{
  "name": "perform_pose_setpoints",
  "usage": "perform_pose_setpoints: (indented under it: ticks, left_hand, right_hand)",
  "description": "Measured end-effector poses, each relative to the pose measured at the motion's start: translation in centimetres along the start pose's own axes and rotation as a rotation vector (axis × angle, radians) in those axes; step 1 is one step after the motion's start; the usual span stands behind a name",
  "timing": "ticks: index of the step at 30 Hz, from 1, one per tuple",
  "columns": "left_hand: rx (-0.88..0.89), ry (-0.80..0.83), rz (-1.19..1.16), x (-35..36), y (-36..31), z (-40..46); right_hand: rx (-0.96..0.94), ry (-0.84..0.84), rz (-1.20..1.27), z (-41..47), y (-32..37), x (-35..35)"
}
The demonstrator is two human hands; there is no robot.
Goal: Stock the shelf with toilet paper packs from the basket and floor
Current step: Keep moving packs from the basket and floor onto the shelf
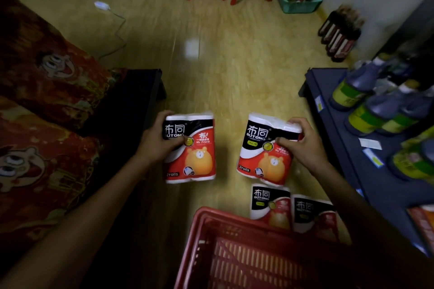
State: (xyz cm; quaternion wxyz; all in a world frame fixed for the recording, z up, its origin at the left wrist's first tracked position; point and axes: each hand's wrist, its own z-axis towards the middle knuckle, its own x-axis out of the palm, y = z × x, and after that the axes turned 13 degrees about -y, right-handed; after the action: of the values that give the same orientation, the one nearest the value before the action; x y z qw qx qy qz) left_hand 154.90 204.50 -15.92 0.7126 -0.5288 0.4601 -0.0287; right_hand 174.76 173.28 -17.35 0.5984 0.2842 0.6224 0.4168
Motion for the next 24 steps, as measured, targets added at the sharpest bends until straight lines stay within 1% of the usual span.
perform_pose_setpoints:
  ticks: [4, 8, 17, 21, 24]
  left_hand:
    - [0.012, -0.005, 0.008, -4.7, -8.0, -1.1]
    - [0.073, 0.024, 0.031, -11.2, -17.9, -2.0]
    - [0.177, -0.007, 0.025, -26.9, -40.5, -4.6]
    - [0.168, -0.071, -0.024, -33.2, -48.9, -6.7]
    - [0.147, -0.078, -0.069, -37.4, -54.0, -8.2]
  right_hand:
    - [-0.022, -0.046, 0.031, -0.7, 7.4, -6.2]
    - [-0.008, -0.062, 0.010, -1.2, 16.5, -13.3]
    - [-0.079, -0.103, -0.050, -1.8, 39.3, -29.2]
    - [-0.124, -0.111, -0.060, -2.5, 48.4, -36.0]
    - [-0.151, -0.141, -0.058, -3.2, 54.0, -40.7]
